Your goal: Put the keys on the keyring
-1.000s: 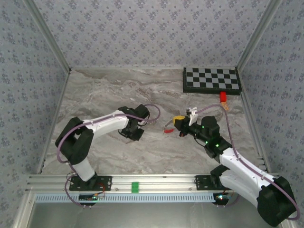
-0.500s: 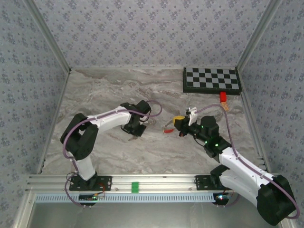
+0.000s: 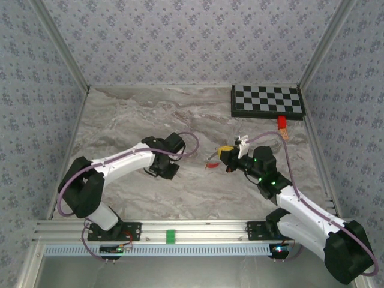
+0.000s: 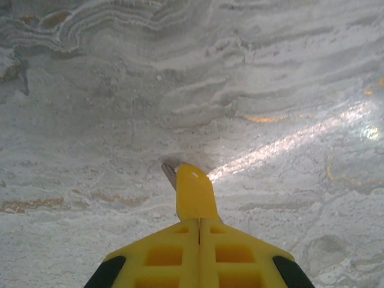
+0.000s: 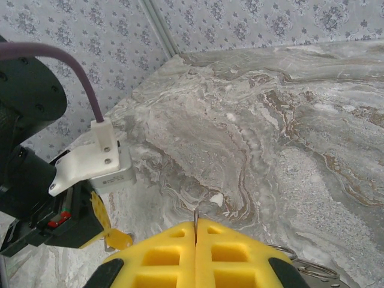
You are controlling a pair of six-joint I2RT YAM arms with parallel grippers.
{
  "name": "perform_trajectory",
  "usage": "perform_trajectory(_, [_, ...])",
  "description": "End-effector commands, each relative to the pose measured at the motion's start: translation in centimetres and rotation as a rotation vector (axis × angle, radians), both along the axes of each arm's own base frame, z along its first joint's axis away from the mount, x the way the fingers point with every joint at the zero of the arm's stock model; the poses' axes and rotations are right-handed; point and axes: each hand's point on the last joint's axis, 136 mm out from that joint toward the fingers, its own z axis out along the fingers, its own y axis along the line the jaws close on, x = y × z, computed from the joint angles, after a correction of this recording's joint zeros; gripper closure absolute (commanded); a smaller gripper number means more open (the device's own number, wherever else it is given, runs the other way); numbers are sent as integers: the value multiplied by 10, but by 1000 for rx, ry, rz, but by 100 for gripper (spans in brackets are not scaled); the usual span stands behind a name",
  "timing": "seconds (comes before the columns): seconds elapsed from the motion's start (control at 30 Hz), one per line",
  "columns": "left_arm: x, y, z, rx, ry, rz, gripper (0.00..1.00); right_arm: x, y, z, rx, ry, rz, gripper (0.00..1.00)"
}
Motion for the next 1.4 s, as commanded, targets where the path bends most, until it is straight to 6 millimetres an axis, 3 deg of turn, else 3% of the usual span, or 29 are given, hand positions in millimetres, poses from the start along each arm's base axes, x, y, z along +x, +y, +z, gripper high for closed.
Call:
perform_trajectory(0.0, [-9,8,11,9,-22,6,100,-1,2,11,27,-31,8,100])
perform_trajectory(0.23, [-24,19,24,-8,-50,2,100,-2,3,11,27,-30,11,100])
perform_trajectory(0.5, [-32,30,18,33,-18,-3,100,-3,4,11,26,-32,13,100])
perform_trajectory(1.37, [14,-11,-6,46,2,-71,100,-2,3,8,9,-31,6,100])
